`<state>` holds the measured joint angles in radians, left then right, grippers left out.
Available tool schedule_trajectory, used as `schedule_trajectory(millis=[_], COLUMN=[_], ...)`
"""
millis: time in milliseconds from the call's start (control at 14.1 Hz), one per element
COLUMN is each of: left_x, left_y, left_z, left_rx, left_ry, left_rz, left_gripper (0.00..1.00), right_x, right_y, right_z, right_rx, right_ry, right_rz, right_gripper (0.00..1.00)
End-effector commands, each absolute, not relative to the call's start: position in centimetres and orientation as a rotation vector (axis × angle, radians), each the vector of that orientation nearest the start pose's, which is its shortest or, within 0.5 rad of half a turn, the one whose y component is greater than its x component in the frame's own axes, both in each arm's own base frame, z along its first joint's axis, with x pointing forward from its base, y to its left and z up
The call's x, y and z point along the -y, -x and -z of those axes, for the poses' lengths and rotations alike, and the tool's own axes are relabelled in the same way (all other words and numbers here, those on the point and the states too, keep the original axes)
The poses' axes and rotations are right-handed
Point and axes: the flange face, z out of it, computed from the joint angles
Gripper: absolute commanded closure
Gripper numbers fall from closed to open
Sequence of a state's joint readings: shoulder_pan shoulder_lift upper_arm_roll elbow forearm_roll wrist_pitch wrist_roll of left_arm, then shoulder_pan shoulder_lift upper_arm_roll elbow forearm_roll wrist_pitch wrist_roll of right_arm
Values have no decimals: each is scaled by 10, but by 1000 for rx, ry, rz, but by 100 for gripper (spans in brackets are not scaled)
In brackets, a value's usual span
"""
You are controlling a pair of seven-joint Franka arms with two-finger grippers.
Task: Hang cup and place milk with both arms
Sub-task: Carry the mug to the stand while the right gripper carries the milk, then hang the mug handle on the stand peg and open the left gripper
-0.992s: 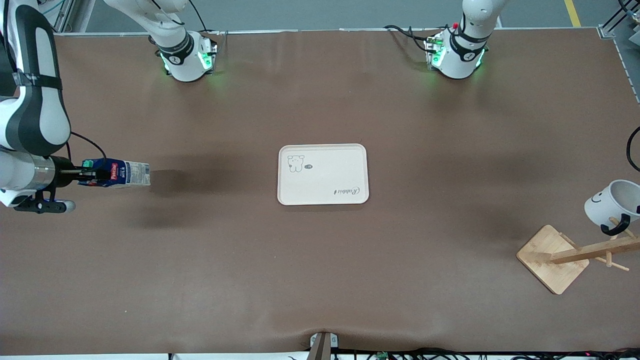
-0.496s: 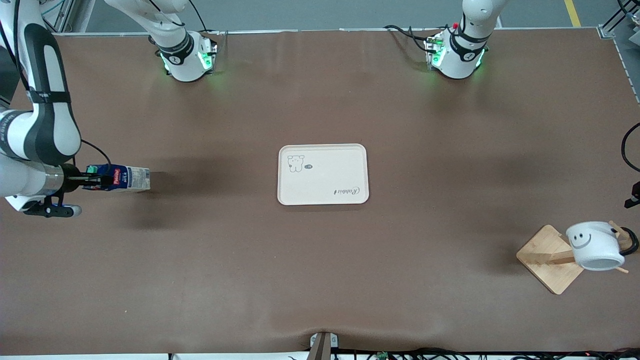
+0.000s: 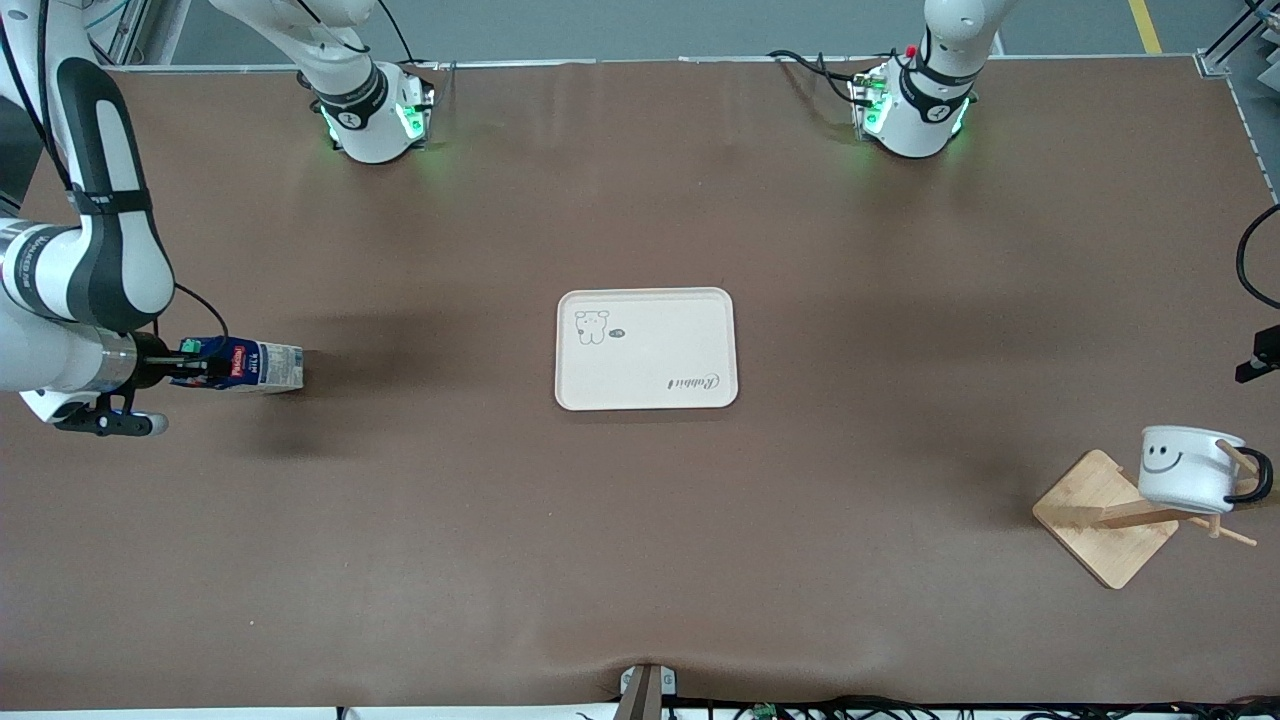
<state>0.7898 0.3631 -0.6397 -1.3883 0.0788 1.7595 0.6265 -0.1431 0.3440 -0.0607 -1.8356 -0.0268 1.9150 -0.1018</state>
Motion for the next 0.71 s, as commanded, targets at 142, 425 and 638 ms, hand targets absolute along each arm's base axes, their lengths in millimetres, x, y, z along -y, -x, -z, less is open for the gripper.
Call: schedule_trajectory(millis=[142, 425, 638], left_x=[-100, -29, 13], left_y=[-621, -624, -624], left_z=[-582, -586, -590], left_rx=[-362, -41, 72], left_ry=[3240, 3254, 3177], left_rz=[101, 56, 65], left_gripper=[0, 0, 0], right_x=[126, 123, 120], right_y=[-585, -584, -584], right_z=[-304, -303, -302], right_rx=[-145, -144, -145], right_ry=[3120, 3111, 3102], right_rz=[-460, -474, -488], right_gripper=[41, 33, 34])
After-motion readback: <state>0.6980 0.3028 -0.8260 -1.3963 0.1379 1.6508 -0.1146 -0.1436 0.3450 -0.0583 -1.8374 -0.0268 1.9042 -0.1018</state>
